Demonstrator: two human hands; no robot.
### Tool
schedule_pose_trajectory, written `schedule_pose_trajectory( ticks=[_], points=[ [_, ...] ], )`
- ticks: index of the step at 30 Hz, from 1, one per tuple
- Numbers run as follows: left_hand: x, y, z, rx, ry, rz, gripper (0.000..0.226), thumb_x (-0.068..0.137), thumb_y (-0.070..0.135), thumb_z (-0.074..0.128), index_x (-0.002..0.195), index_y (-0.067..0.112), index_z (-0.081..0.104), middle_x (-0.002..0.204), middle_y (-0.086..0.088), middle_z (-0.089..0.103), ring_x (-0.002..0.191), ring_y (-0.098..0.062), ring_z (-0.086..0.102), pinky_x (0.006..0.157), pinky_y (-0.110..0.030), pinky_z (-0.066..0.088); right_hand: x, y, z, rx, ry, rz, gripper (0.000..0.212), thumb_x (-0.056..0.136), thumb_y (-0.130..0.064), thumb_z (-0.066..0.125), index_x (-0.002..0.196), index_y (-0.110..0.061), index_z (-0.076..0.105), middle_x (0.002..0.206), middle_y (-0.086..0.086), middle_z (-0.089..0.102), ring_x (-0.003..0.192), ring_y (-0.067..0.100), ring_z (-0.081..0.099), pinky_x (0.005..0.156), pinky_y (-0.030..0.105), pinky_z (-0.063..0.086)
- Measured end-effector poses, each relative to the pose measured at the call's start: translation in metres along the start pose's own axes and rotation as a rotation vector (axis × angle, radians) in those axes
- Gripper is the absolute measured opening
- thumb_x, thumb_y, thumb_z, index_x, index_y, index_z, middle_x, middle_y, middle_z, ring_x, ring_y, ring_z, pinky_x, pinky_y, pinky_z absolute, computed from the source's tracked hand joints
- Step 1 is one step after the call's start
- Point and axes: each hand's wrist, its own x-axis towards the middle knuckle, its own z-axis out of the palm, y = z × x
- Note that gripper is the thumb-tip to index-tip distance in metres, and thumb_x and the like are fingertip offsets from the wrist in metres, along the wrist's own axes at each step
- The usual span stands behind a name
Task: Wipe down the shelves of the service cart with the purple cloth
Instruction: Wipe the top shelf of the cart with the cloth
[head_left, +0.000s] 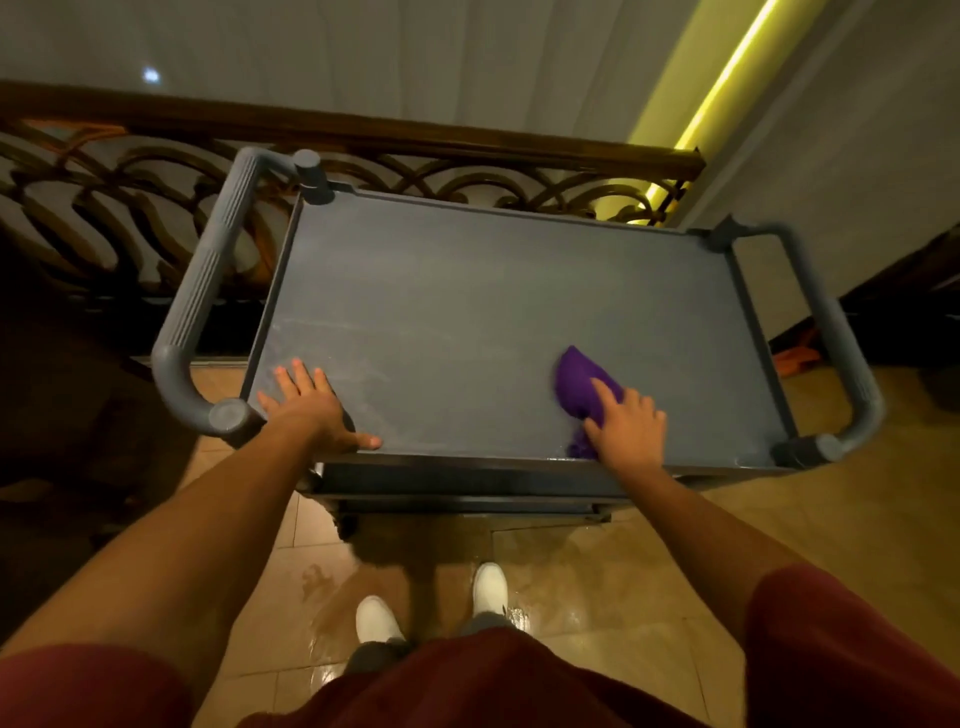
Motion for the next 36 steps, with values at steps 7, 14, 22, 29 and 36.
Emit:
schedule_pose_trajectory(
  ticks=[7, 14, 22, 29, 36],
  points=[
    [-0.01, 0.089, -0.027, -0.023, 0.04, 0.124, 0.156, 0.05, 0.096, 0.06, 0.16, 0.007, -0.006, 0.167, -0.021, -0.011, 0.153, -0.045, -0.011, 0.118, -0.067, 0.004, 0.015, -0.075, -0.018, 0.39, 0.095, -0.051, 0.06, 0.087, -0.032, 0.069, 0.144, -0.023, 0.052, 0.132, 0.018, 0.056, 0.123, 0.038, 0.053, 0.103, 0.047, 0.045],
    [-0.023, 0.124, 0.0, 0.009, -0.087, -0.075, 0.157, 0.053, 0.091, 0.066, 0.157, 0.009, -0.018, 0.165, -0.017, -0.026, 0.151, -0.044, -0.019, 0.116, -0.072, 0.01, 0.043, -0.183, -0.012, 0.452, 0.023, -0.281, 0.063, 0.1, -0.014, 0.056, 0.156, -0.031, 0.033, 0.167, 0.015, 0.024, 0.154, 0.041, 0.021, 0.122, 0.056, 0.029],
    [-0.035, 0.138, -0.016, -0.012, -0.182, -0.139, 0.155, 0.057, 0.08, 0.075, 0.156, 0.012, -0.022, 0.163, -0.011, -0.033, 0.151, -0.041, -0.023, 0.111, -0.078, 0.018, 0.081, -0.129, 0.004, 0.208, -0.018, -0.552, 0.059, 0.102, -0.021, 0.049, 0.155, -0.044, 0.035, 0.171, 0.011, 0.02, 0.155, 0.043, 0.018, 0.124, 0.059, 0.019],
    [-0.045, 0.153, -0.033, 0.016, -0.263, -0.201, 0.154, 0.059, 0.078, 0.077, 0.156, 0.012, -0.023, 0.163, -0.011, -0.033, 0.151, -0.045, -0.018, 0.112, -0.078, 0.016, 0.082, 0.011, 0.011, 0.14, 0.035, -0.242, 0.069, 0.096, -0.007, 0.048, 0.156, -0.038, 0.035, 0.169, 0.014, 0.021, 0.153, 0.045, 0.022, 0.125, 0.055, 0.019],
    [-0.046, 0.152, -0.027, 0.01, -0.227, -0.181, 0.152, 0.06, 0.08, 0.074, 0.156, 0.011, -0.02, 0.164, -0.015, -0.028, 0.151, -0.046, -0.015, 0.114, -0.076, 0.012, 0.068, 0.121, 0.014, 0.045, 0.01, 0.003, 0.067, 0.095, -0.012, 0.055, 0.158, -0.029, 0.035, 0.166, 0.024, 0.022, 0.147, 0.049, 0.028, 0.125, 0.054, 0.017]
  ],
)
